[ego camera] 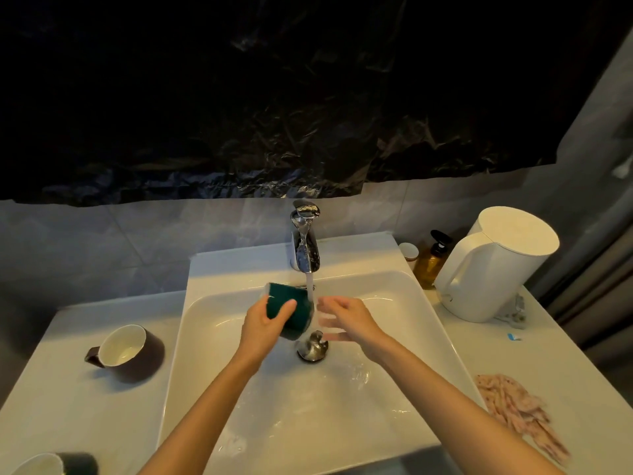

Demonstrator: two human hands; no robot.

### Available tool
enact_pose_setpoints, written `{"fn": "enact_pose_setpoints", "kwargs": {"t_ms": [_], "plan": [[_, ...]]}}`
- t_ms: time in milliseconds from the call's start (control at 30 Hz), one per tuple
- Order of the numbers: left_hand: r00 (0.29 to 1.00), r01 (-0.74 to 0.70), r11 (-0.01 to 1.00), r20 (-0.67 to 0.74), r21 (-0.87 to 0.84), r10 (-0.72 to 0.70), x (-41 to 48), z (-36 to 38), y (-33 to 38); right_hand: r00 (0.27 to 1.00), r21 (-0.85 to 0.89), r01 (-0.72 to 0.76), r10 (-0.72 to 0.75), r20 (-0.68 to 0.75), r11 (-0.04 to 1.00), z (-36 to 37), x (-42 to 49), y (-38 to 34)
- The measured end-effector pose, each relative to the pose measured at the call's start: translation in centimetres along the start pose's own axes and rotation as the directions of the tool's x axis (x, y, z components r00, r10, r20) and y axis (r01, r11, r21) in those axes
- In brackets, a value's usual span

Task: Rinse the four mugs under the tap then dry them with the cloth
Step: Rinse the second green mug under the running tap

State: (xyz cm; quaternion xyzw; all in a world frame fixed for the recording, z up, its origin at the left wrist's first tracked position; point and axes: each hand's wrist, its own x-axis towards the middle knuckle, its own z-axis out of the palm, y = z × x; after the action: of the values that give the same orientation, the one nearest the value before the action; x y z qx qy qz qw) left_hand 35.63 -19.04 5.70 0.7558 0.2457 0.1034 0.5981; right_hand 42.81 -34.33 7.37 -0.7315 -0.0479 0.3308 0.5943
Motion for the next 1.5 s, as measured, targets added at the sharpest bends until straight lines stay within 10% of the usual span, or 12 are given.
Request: {"fn": "enact_pose_setpoints", "kwargs": {"t_ms": [100,267,433,567,767,1033,1367,1500], "plan": [[0.933,-0.359,0.837,0.127,0.413,0.337,-0.6,0.4,-0.5,0.98,0.15,-0.131,0.105,0.168,0.98,-0.3,0.5,-0.9],[0.735,-0.649,0.416,0.384,0.637,0.559,-1.0,0.8,-1.2,0.971,0.132,-0.2,0.178,0.16,0.971,0.7,1.5,-1.7],[0.631,-0.695,0.369,0.277,0.617,0.725,-0.8,0.2,-1.2,0.979,0.216,-0.195,0.203,-0.017,0.957,1.8,2.3,-0.6],[0.704,-0.623,0.526,0.122,0.579,0.7,-1.0,-1.6,-1.4,0.971,0.096,-0.203,0.213,-0.109,0.974,1.5,2.6,0.2],[0.976,-0.207,0.956,-0.019,0.207,0.215,-0.8,-2.7,-1.7,0.968,0.088,-0.199,0.21,-0.136,0.976,3.0,3.2,-1.0],[0.859,0.469,0.836,0.365,-0.285,-0.358,-0.2,-0.5,0.0,0.982,0.083,-0.043,0.058,-0.178,0.996,4.0,2.9,-0.7],[0.982,0.186,0.981,0.039,-0.054,-0.184,2.4,3.6,0.5,0.925,0.065,0.206,-0.172,-0.339,0.976,4.5,2.0,0.0],[0.967,0.214,0.976,0.149,-0.041,-0.206,3.2,4.0,0.8,0.914,0.045,0.197,-0.167,-0.369,0.979,3.5,2.5,0.2]]}}
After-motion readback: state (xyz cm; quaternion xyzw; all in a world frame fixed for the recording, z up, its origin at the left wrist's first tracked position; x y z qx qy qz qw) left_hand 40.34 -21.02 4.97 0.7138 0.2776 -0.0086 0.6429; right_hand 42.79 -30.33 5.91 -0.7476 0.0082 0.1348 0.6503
